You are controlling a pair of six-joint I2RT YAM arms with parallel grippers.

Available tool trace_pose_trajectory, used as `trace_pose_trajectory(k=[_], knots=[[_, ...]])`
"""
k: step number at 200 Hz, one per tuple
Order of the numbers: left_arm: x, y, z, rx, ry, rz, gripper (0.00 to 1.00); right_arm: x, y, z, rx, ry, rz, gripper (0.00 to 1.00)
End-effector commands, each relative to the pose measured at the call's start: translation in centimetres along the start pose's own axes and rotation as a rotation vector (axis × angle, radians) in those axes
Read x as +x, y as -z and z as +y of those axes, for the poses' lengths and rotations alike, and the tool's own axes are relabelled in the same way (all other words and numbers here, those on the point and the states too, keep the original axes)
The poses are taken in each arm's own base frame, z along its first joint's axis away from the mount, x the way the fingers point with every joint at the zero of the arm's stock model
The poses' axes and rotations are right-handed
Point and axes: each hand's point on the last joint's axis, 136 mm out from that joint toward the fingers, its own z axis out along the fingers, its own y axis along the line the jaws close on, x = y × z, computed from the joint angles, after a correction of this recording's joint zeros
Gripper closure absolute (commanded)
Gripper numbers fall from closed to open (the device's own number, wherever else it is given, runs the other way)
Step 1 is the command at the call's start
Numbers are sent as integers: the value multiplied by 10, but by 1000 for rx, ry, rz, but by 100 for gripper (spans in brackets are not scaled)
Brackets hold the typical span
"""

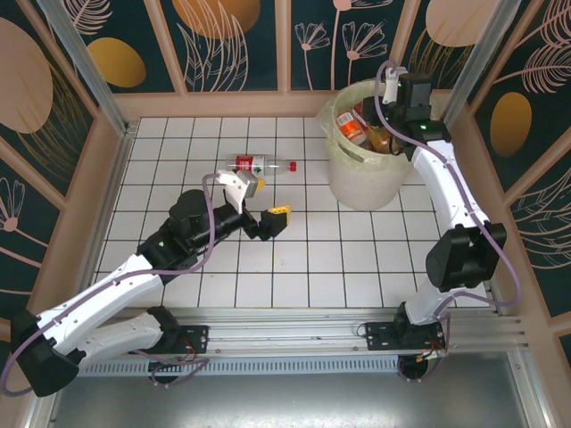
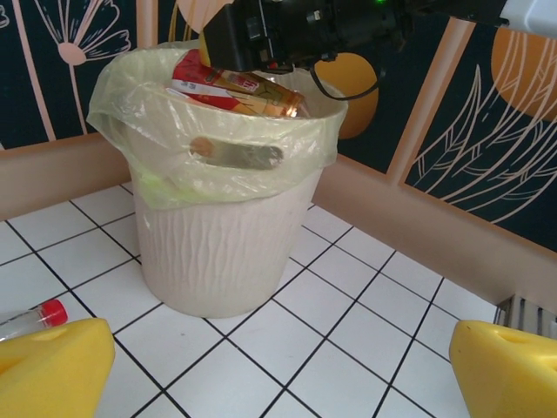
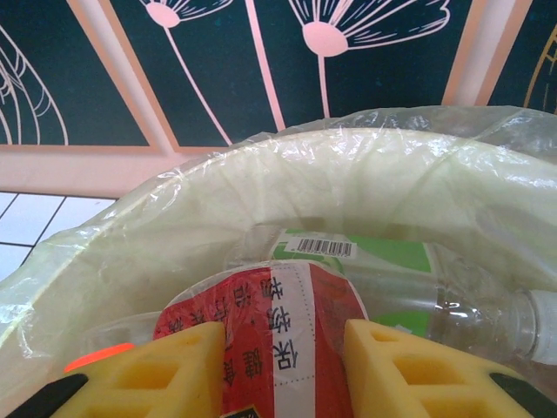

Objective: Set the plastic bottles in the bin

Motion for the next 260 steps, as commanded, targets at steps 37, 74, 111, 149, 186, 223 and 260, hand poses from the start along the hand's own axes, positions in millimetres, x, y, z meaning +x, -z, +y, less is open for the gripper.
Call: trace_pose_trajectory(k=[37,74,111,149,186,223,260], knots=[[14,-3,20,-109,-96,57,1,-6,17,7,-7,19,-15,51],[24,-8,38,-198,-160,114,1,-39,45,16,-43,16,-111,43],[29,-19,59,-268,-210,179,1,-38,83,28,-106,9,-164,38],[31,-36,93,-295,-222,249,1,-7,128,49,-233,-11,-178,35],[42,-56,126,-310,-261,355,1,38,172,77,-410,-78,-196,32],[64,-75,161,-308,-337,452,1,83,195,95,-515,-140,-181,30],[90,-85,196,-337,-380,547,1,129,196,100,-567,-199,-145,26]])
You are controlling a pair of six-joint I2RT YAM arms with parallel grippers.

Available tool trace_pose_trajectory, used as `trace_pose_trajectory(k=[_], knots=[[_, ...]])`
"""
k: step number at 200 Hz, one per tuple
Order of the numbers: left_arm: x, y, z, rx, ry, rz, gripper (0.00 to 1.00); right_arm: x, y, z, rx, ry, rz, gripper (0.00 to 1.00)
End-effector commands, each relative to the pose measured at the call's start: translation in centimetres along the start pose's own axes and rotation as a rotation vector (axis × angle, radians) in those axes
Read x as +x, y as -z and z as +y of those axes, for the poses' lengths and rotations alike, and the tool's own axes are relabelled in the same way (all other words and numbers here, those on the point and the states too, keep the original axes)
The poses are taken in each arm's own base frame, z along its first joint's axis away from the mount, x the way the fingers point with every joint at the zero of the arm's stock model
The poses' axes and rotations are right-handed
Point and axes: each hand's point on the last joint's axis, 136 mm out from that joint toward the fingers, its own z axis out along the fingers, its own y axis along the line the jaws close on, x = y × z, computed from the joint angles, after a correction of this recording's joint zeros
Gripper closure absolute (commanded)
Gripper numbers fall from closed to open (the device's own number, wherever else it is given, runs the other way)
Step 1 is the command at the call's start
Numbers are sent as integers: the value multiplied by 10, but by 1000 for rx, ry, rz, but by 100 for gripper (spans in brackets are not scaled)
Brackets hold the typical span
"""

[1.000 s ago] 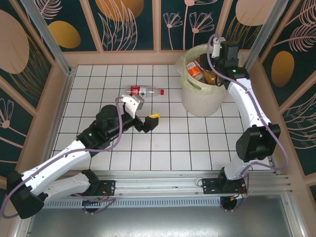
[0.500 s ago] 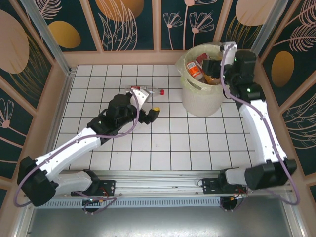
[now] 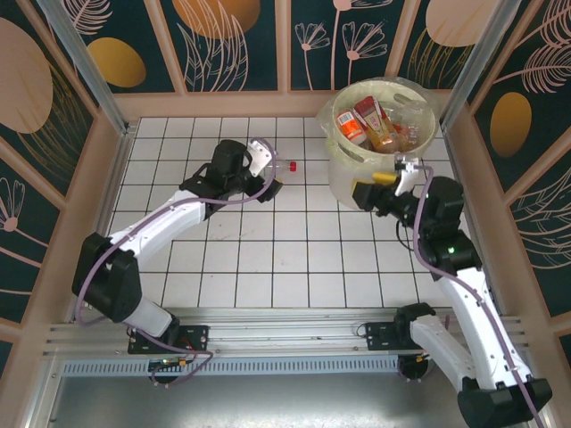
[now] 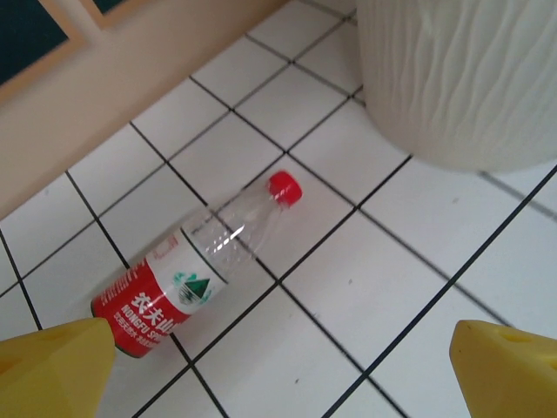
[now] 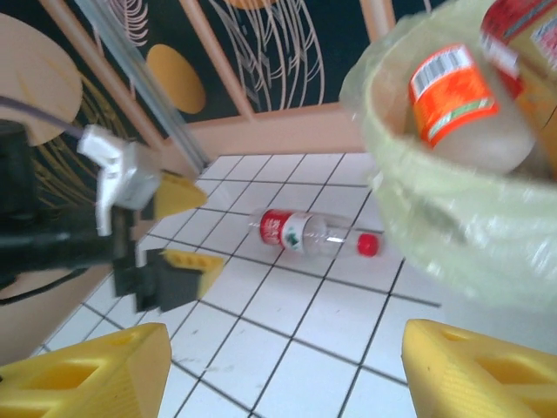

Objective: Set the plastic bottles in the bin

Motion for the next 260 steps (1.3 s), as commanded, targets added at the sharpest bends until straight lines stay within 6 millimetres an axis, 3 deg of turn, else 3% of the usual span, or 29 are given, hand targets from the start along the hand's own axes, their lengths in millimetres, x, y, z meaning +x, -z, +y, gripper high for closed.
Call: trace_pose_trajectory(k=[1,27,48,81,138,186,260], knots=[[5,-16,10,8,-79,44,1,15,1,10,-81,-48,-12,26],[27,-51,17,19,-118,151,1,48,2,12,-133,-80,38,21],[39,-76,23,37,-140,208,1,57,4,21,-189,-96,35,20],[45,-111,41,-5,-168,243,1,75,4,13,-148,-111,65,17],[51,-165,58,-23,-191,282,1,80,6,4,-93,-119,82,18],[54,-184,59,-7,-187,308,1,83,7,4,-87,-120,90,18],[72,-179,52,49,-148,371,2,83,7,3,-82,-121,89,18]])
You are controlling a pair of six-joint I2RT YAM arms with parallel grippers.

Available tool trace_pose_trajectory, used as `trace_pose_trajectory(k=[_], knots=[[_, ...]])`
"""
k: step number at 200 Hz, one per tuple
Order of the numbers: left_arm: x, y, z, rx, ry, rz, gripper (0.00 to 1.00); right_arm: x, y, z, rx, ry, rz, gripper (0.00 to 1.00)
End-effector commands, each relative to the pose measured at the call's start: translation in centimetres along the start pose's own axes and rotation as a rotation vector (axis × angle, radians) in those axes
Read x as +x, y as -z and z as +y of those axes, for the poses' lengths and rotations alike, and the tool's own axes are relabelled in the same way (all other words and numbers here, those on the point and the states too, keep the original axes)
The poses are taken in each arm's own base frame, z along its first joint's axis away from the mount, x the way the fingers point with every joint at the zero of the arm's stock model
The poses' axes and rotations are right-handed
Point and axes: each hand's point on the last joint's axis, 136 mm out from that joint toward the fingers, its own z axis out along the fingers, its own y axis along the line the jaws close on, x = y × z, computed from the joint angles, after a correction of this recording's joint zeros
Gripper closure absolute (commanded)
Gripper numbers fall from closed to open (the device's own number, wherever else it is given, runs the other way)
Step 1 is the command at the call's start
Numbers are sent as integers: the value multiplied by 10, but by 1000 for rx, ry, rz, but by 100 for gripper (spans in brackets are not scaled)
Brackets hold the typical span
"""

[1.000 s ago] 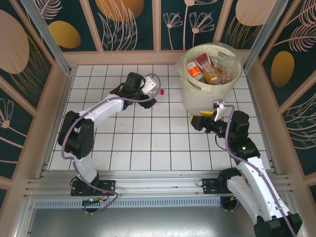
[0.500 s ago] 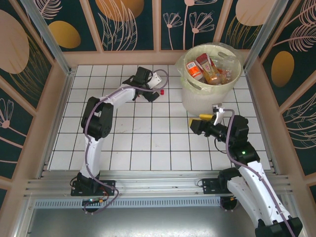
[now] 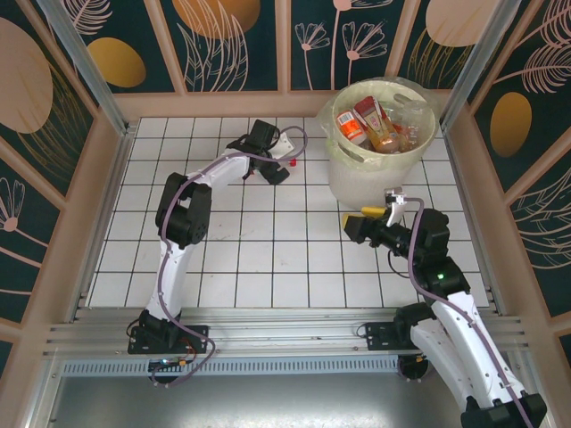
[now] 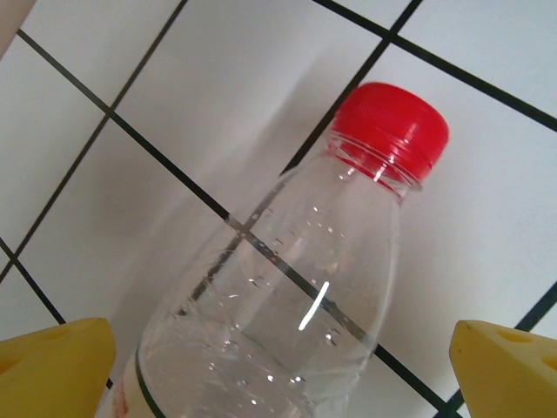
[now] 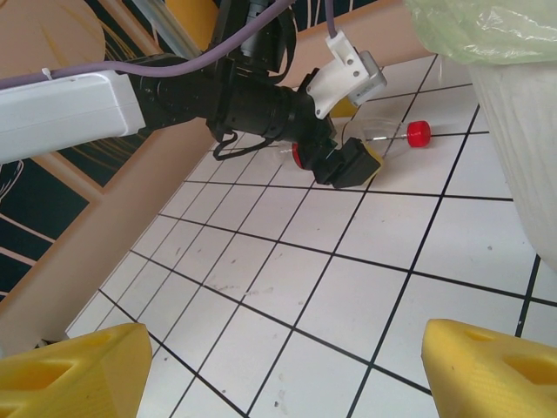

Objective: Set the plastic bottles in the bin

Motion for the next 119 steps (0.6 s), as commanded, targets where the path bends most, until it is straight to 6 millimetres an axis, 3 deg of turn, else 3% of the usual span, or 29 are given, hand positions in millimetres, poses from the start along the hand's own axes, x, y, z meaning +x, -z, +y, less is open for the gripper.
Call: trace_pose_trajectory(k=[1,84,119], knots=[[12,-2,-3,48,16,41,3,2,1,2,-2,1,2,18],[28,12,-6,65,124,105,12,3,3,2,-5,0,-4,18],[33,18,-16,106,209,130,17,1,4,3,-5,2,-7,18]])
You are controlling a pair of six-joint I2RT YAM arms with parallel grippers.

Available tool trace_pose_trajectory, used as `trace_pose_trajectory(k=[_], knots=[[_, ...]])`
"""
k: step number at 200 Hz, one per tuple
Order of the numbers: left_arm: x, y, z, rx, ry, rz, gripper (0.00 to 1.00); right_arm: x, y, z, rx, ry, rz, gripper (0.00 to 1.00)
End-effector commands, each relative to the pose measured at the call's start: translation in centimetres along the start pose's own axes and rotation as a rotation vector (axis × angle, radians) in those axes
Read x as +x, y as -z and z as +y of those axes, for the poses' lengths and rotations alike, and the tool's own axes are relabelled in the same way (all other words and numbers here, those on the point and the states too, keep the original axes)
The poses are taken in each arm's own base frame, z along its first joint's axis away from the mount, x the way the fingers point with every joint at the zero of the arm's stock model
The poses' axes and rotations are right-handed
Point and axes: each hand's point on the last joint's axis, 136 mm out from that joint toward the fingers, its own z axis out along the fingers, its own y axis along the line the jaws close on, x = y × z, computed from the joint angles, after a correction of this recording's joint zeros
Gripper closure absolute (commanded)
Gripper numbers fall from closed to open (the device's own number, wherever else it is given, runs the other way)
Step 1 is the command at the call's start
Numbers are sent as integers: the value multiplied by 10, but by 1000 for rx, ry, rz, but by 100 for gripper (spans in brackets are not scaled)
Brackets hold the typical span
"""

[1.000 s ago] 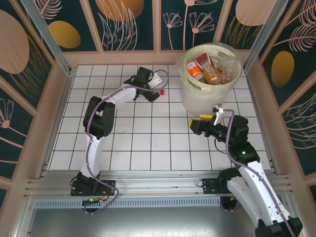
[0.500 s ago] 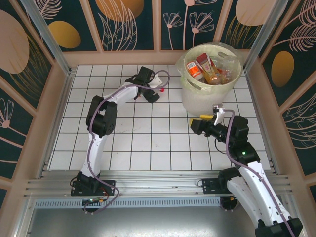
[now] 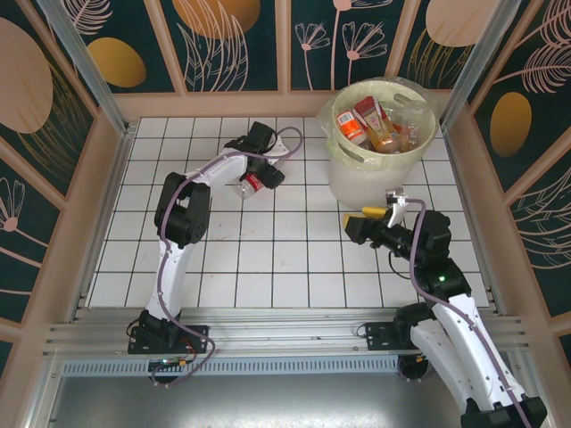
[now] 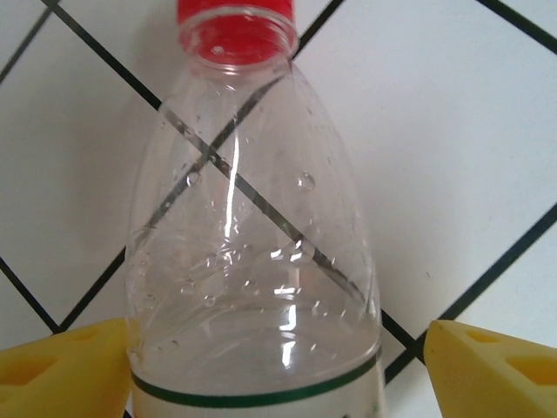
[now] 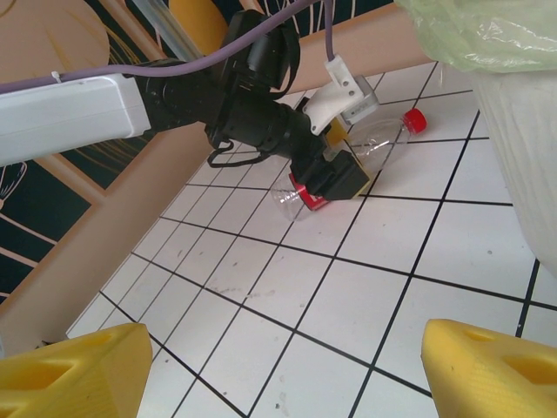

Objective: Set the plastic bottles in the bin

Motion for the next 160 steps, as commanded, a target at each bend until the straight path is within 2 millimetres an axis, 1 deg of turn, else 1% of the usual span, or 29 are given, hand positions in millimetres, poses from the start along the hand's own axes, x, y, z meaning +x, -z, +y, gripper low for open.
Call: trace_pose_trajectory(k=[1,34,56,72,101,144,160], knots=[[8,15,-6,47,93,30,17,3,1,1,-4,-4,4,18],[18,16,-10,50,189,52,21,4,3,2,-3,-6,2,18],[23,16,-15,68,253,64,22,5,4,2,-3,-8,-1,19],[27,19,-17,73,294,67,22,5,4,2,-2,-9,-2,18],[29,32,-22,85,361,47,23,5,5,2,-2,-9,-5,18],[34,50,-28,90,464,-15,42,6,4,0,2,-13,-6,19],[36,56,-32,99,481,-35,42,6,3,0,3,-14,-5,19]])
